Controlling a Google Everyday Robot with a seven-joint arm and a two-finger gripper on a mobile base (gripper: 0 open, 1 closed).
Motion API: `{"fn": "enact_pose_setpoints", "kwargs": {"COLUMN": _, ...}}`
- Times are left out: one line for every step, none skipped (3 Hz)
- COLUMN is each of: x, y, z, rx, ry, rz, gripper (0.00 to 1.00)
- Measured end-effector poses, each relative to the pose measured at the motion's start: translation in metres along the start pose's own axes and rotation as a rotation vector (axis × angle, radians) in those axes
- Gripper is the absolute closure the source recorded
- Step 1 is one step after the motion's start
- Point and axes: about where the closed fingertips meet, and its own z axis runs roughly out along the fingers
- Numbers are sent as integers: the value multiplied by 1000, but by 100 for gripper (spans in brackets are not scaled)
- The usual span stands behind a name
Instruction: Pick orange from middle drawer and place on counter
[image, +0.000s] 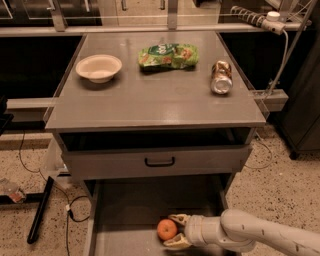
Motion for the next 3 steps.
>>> {"fn": "enact_pose_setpoints", "kwargs": {"x": 0, "y": 0, "z": 0, "rx": 0, "ry": 0, "rz": 0, "gripper": 64}}
{"fn": "enact_pose_setpoints", "kwargs": {"x": 0, "y": 0, "z": 0, "rx": 0, "ry": 0, "rz": 0, "gripper": 88}}
{"fn": "enact_pose_setpoints", "kwargs": {"x": 0, "y": 0, "z": 0, "rx": 0, "ry": 0, "rz": 0, "gripper": 100}}
